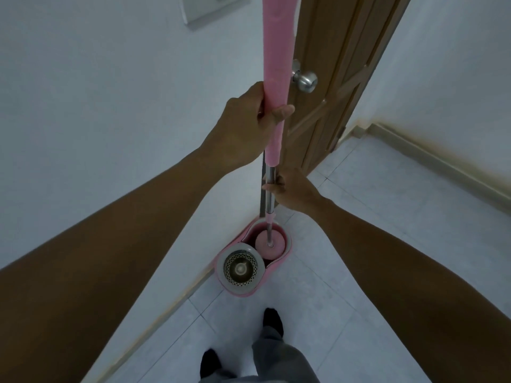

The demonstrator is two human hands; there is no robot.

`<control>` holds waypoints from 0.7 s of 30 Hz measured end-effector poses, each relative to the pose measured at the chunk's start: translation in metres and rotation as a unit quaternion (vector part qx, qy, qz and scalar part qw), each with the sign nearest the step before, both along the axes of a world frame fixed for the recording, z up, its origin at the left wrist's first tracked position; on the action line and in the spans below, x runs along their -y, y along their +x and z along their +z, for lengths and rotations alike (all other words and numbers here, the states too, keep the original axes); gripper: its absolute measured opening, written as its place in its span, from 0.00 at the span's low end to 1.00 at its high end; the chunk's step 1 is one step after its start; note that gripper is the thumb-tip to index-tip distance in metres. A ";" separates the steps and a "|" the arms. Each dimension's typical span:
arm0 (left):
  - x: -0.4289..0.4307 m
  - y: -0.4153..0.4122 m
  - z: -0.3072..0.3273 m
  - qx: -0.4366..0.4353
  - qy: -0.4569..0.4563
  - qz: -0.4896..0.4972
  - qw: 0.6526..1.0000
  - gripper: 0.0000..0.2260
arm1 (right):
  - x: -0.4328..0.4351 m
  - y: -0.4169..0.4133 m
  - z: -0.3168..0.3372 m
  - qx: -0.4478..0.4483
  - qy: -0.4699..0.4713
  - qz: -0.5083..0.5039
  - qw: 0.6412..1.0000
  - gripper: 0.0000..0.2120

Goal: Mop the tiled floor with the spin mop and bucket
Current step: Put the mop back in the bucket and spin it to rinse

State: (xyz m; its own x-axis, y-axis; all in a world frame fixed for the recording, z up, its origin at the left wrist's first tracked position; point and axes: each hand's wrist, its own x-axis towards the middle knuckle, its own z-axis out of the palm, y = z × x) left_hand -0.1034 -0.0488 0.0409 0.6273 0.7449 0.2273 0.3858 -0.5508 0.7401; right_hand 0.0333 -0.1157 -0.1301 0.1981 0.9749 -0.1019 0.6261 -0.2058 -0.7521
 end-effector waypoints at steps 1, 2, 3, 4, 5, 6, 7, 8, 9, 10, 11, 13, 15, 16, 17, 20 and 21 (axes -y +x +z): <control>0.000 -0.001 0.003 0.005 -0.005 0.002 1.000 0.17 | 0.000 0.000 0.003 -0.004 0.004 -0.004 1.000 0.06; 0.001 -0.002 0.006 0.010 -0.012 0.002 1.000 0.17 | -0.001 0.001 0.007 -0.004 0.005 -0.010 1.000 0.06; 0.001 -0.001 0.008 0.014 -0.022 -0.002 1.000 0.17 | -0.002 0.002 0.008 -0.008 0.001 -0.017 1.000 0.06; 0.002 -0.001 0.008 0.019 -0.032 -0.009 0.999 0.17 | -0.002 0.004 0.009 -0.014 -0.007 -0.024 1.000 0.06; 0.003 0.000 0.009 0.024 -0.040 -0.018 0.999 0.17 | -0.001 0.004 0.010 -0.020 -0.013 -0.030 0.999 0.05; 0.004 0.002 0.008 0.029 -0.050 -0.029 0.998 0.17 | 0.000 0.004 0.011 -0.024 -0.015 -0.034 0.999 0.04; 0.003 0.004 0.008 0.036 -0.062 -0.040 0.997 0.18 | 0.001 0.005 0.011 -0.026 -0.014 -0.040 0.999 0.03; 0.003 0.007 0.009 0.042 -0.077 -0.052 0.995 0.18 | 0.001 0.006 0.011 -0.028 -0.009 -0.047 0.998 0.03; 0.001 0.010 0.010 0.050 -0.095 -0.062 0.992 0.18 | 0.000 0.007 0.010 -0.032 -0.003 -0.055 0.998 0.02; 0.000 0.014 0.012 0.058 -0.112 -0.071 0.989 0.19 | 0.000 0.008 0.010 -0.038 0.005 -0.064 0.997 0.02; -0.001 0.017 0.014 0.066 -0.125 -0.081 0.987 0.19 | -0.002 0.009 0.010 -0.045 0.011 -0.074 0.996 0.03; -0.004 0.024 0.019 0.081 -0.143 -0.101 0.981 0.20 | -0.004 0.012 0.009 -0.056 0.023 -0.096 0.994 0.04; -0.011 0.029 0.024 0.089 -0.161 -0.123 0.975 0.22 | -0.006 0.017 0.008 -0.069 0.039 -0.105 0.991 0.04; -0.015 0.031 0.027 0.086 -0.170 -0.135 0.972 0.23 | -0.007 0.020 0.008 -0.081 0.042 -0.104 0.990 0.05; -0.019 0.033 0.030 0.080 -0.178 -0.145 0.970 0.23 | -0.007 0.024 0.008 -0.088 0.041 -0.098 0.990 0.05; -0.029 0.039 0.035 0.062 -0.196 -0.157 0.966 0.22 | -0.008 0.035 0.009 -0.097 0.032 -0.085 0.991 0.07; -0.031 0.041 0.034 0.062 -0.201 -0.156 0.965 0.22 | -0.007 0.038 0.008 -0.099 0.034 -0.082 0.991 0.07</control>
State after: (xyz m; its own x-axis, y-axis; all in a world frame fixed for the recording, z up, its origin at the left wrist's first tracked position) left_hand -0.0625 -0.0182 0.0754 0.8216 0.5681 0.0467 0.1430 -0.2848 0.9478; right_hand 0.0711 -0.1083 -0.1216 0.3380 0.9368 -0.0902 0.4273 -0.2382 -0.8722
